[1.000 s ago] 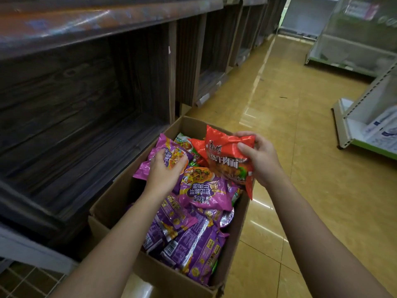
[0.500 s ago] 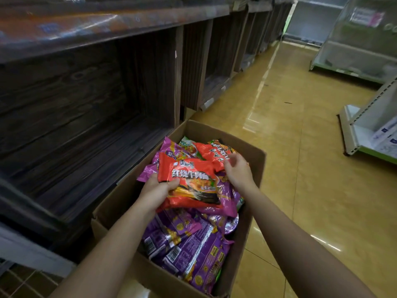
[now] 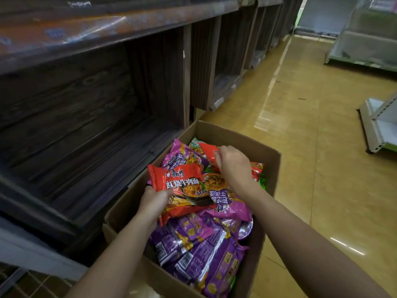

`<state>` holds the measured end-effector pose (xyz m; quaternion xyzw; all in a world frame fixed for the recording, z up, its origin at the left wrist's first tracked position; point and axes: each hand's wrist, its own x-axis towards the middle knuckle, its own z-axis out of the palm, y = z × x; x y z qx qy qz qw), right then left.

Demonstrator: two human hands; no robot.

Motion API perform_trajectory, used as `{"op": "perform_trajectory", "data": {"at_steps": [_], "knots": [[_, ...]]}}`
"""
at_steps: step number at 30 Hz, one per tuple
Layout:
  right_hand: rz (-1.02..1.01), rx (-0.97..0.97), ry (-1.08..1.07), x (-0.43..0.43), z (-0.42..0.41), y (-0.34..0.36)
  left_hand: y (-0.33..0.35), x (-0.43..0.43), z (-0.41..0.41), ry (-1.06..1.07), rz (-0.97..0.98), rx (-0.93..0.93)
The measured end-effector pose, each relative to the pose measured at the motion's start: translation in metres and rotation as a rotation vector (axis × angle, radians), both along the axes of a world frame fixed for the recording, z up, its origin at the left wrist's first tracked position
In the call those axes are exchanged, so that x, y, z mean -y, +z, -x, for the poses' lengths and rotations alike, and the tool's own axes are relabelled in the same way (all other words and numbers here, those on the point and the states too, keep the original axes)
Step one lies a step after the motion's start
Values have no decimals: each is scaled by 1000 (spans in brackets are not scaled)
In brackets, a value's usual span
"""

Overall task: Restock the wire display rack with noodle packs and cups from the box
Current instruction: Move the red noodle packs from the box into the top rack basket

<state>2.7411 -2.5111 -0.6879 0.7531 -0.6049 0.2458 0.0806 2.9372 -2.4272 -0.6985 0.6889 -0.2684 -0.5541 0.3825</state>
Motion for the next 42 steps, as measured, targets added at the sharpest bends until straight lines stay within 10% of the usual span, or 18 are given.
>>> {"op": "perform_trajectory", "data": {"at_steps": [8,12,14,22,32,35,42], "knots": [[-982,1093,137,-22,-61,32,0,3,7,-69,91,13],[-505,156,241,-9,-34,3,3,3,4,-43,26,-64],[-545,-17,291,-5,-15,-3,2,4,1,-38,-3,-83],[-882,26,160,-32,-27,-3,0,7,4,155,73,-180],[-675,250,59,-14,0,-19,1,5,9,29,117,-126],[-539,7,-144,4,38,-35,-1,5,10,33,128,-166],[-740,61,-358,15,75,-51,-5,7,16,-88,76,-153]]}}
